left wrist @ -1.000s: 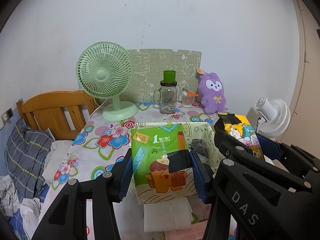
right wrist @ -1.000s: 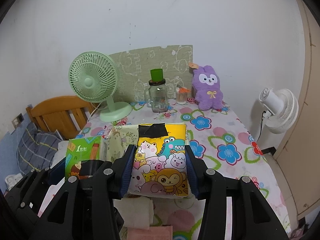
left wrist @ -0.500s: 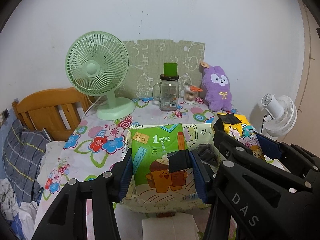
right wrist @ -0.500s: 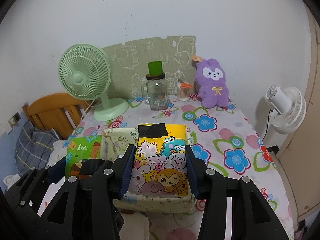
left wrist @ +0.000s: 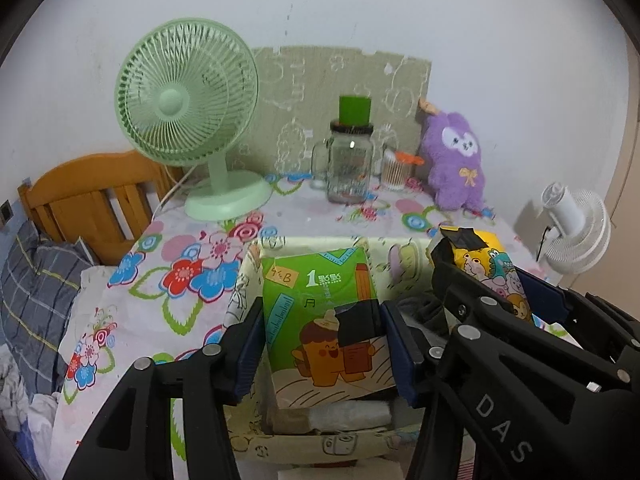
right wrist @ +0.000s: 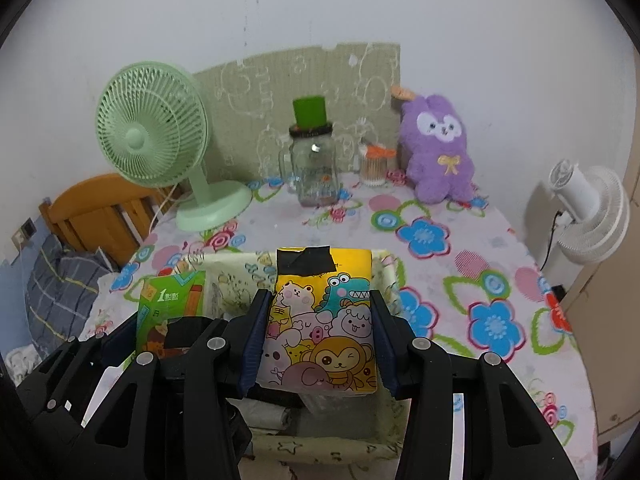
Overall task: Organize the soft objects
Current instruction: 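Lift the green box and yellow pouch and carry both over the basket, then lower the green box and yellow pouch into the basket and open both tools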
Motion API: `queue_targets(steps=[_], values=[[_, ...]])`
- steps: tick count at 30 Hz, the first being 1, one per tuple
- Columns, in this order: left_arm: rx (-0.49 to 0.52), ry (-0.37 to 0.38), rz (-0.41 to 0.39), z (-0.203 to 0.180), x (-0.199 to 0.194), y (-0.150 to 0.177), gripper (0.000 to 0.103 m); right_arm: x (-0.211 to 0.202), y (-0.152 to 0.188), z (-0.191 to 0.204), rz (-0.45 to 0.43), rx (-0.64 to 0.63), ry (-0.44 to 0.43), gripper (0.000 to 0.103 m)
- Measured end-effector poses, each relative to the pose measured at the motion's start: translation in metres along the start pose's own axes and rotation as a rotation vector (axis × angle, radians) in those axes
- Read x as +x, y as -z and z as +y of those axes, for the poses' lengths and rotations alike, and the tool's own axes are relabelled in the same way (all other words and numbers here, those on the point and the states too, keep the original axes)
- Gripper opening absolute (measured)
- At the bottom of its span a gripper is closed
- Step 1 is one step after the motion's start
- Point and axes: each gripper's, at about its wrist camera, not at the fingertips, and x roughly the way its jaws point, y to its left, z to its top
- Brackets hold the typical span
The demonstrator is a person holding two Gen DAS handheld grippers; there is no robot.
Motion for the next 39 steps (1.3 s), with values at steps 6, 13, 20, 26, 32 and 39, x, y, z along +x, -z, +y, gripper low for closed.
queue_targets(steps=[6,13,20,26,32,39], values=[[-0.002,-0.01,0.016,0.007,0.01,0.002,0.077,0.016,0.003,0.005,0.014,0.0,-0.034,0.051],[-0.005,0.019,0.036,0.011,0.016,0.002,0.078,0.03,0.002,0.009,0.01,0.005,-0.064,0.051],[-0.003,0.022,0.041,0.01,0.018,0.002,0.081,0.035,0.002,0.009,0.007,0.01,-0.096,0.063],[0.009,0.016,0.022,0.005,0.012,0.002,0.088,0.026,0.002,0.007,-0.001,0.012,-0.03,0.091],[0.016,0.01,0.02,0.001,0.003,0.003,0.094,0.015,0.003,0.001,0.004,0.029,0.02,0.091],[0.02,0.024,0.005,-0.003,-0.011,0.003,0.095,-0.004,0.003,-0.002,-0.018,0.03,0.052,0.091]])
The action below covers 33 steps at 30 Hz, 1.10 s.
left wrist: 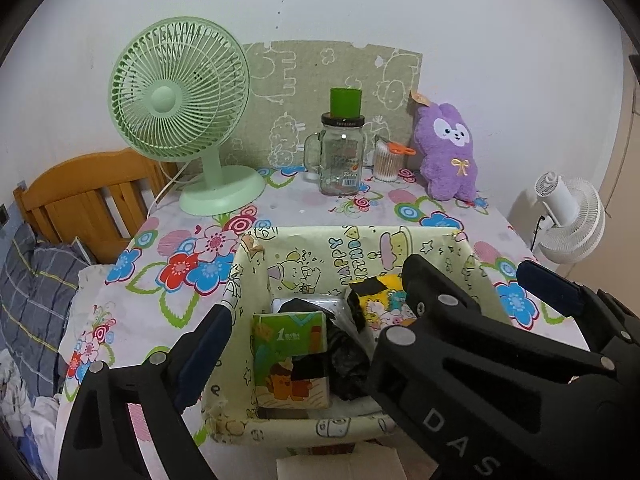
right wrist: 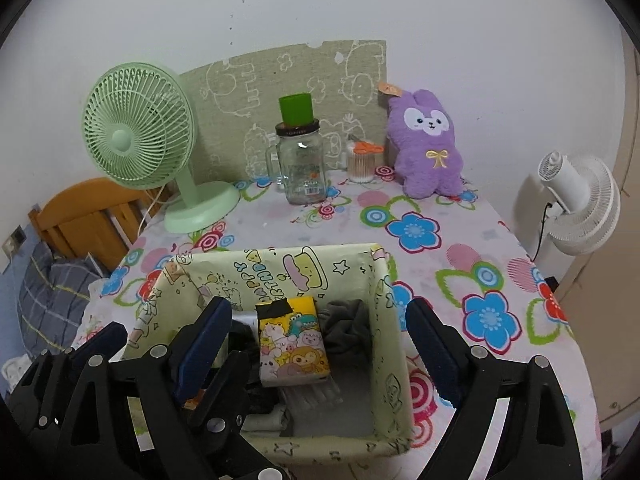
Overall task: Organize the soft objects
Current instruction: 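Lower the green box and yellow pouch into the basket and open both tools, then withdraw both open tools back from the basket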
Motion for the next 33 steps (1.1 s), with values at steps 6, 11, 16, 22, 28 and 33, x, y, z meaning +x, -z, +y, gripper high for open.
queue_targets(steps=[6,11,16,22,28,33], values=[[0.007,0.013,-0.028,-0.003,-0.018,0.0,0.095,-0.019,0.0,0.0,-0.028,-0.002,-0.002,0.091],[0.014,0.014,-0.052,-0.007,-0.032,0.002,0.095,-0.037,0.001,0.0,-0.051,-0.002,-0.007,0.091],[0.021,0.014,-0.075,-0.01,-0.048,0.006,0.096,-0.054,0.004,-0.001,-0.064,0.002,-0.011,0.091],[0.027,0.017,-0.103,-0.013,-0.067,0.01,0.096,-0.075,0.009,-0.001,-0.093,0.003,-0.007,0.091],[0.033,0.02,-0.132,-0.016,-0.085,0.015,0.096,-0.095,0.014,-0.002,-0.109,-0.003,-0.005,0.091],[0.037,0.024,-0.149,-0.017,-0.099,0.021,0.096,-0.111,0.019,-0.002,-0.127,-0.008,-0.004,0.094]])
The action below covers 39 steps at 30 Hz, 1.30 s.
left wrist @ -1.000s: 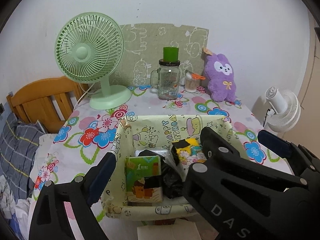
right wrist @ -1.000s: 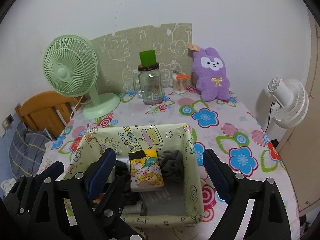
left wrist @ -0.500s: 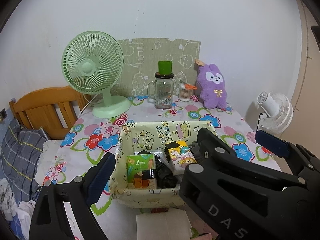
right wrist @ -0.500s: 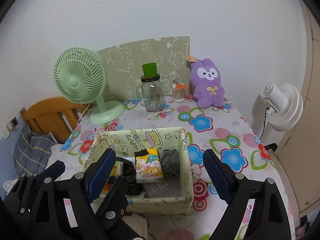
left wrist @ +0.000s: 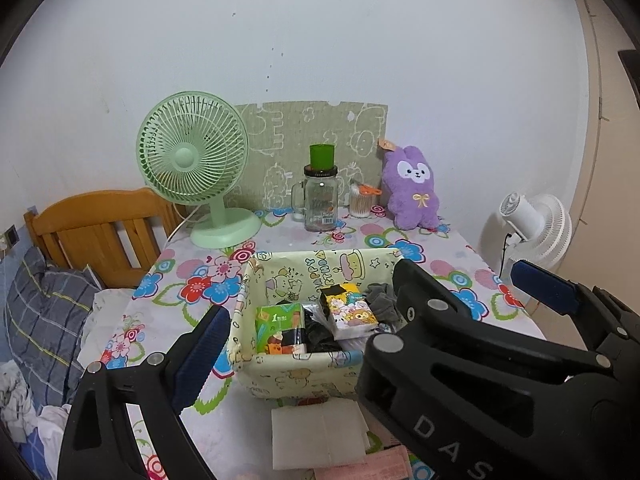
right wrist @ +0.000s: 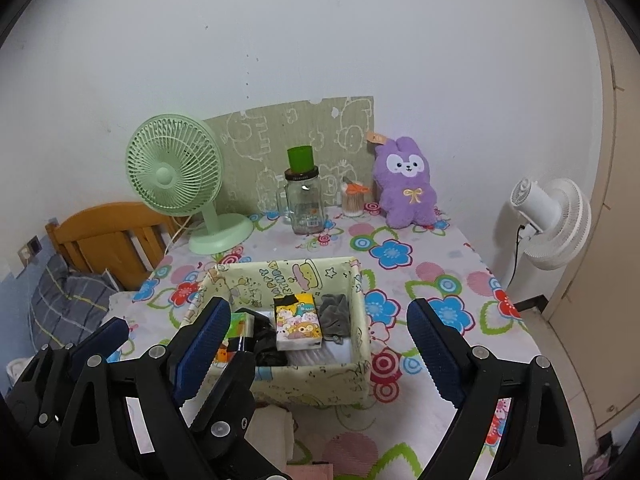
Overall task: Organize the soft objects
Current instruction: 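Withdraw both open tools back from the basket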
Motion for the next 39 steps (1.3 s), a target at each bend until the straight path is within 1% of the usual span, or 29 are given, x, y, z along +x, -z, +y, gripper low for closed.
queue_targets(steps=[9,12,23,27,31,39], values=[[0.007,0.004,-0.019,-0.006,-0.023,0.011,0.096,-0.025,0.009,-0.002,-0.024,-0.002,-0.002,0.095],[0.01,0.003,-0.026,-0.008,-0.029,0.015,0.096,-0.033,0.014,-0.002,-0.036,-0.013,-0.004,0.1],[0.023,0.008,-0.045,-0.014,-0.045,0.03,0.096,-0.055,0.03,-0.003,-0.065,-0.017,-0.003,0.101],[0.028,0.011,-0.041,-0.014,-0.047,0.036,0.096,-0.056,0.037,-0.003,-0.059,-0.017,0.0,0.101],[0.039,-0.002,-0.053,-0.015,-0.05,0.042,0.096,-0.059,0.044,-0.003,-0.056,-0.02,0.001,0.101],[0.045,0.012,-0.035,-0.016,-0.048,0.059,0.096,-0.059,0.061,-0.004,-0.042,-0.015,0.004,0.101]])
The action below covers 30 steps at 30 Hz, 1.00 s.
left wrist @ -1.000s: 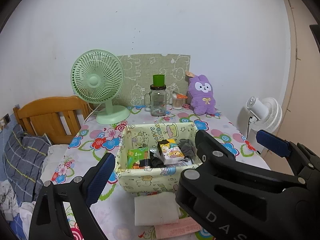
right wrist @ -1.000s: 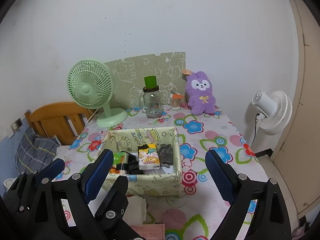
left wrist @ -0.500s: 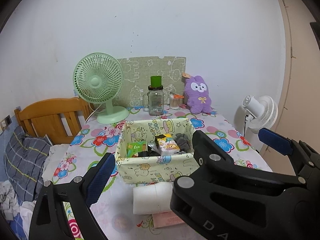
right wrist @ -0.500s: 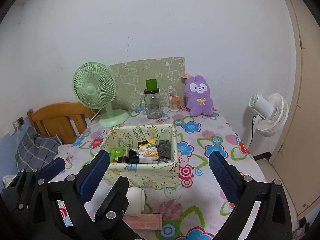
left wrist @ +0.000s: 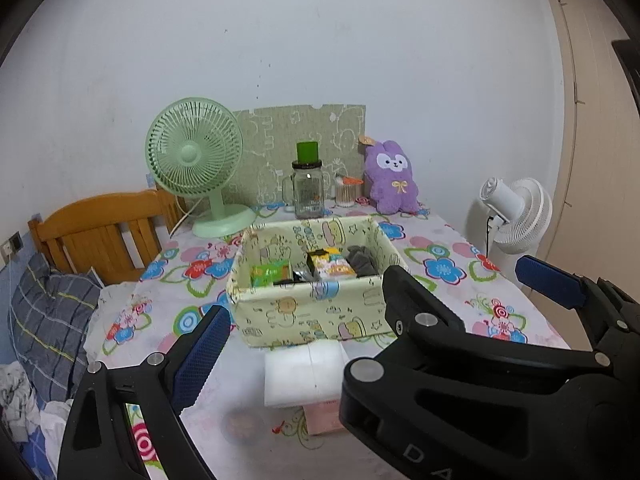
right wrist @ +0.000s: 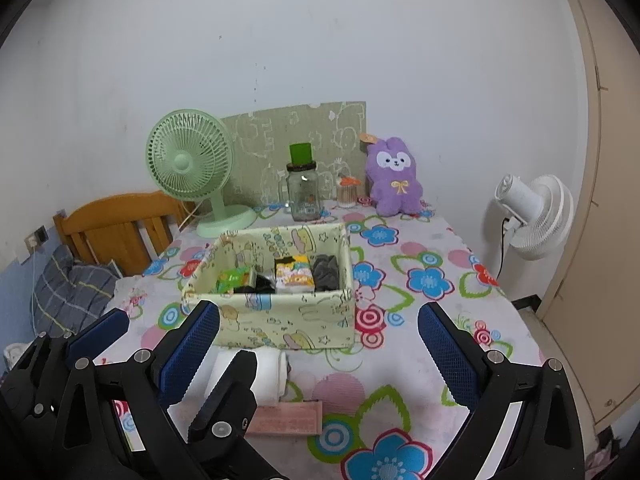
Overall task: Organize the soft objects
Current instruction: 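Withdraw both open tools back from the basket, then move the left tool down onto the white tissue roll and close it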
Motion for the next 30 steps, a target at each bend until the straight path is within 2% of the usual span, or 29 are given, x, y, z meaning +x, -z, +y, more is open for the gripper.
queue_targets(steps=[12,23,30], values=[[-0.033,0.003,0.058,0.002,0.016,0.026,0.096,0.016,0.028,-0.002,0.042,-0.001,-0.018,0.101],[-0.046,0.014,0.139,0.004,0.044,0.05,0.095,0.046,0.052,-0.004,0.119,0.016,-0.023,0.1],[-0.057,0.047,0.194,0.008,0.064,0.06,0.095,0.065,0.063,-0.004,0.166,0.02,-0.027,0.1]])
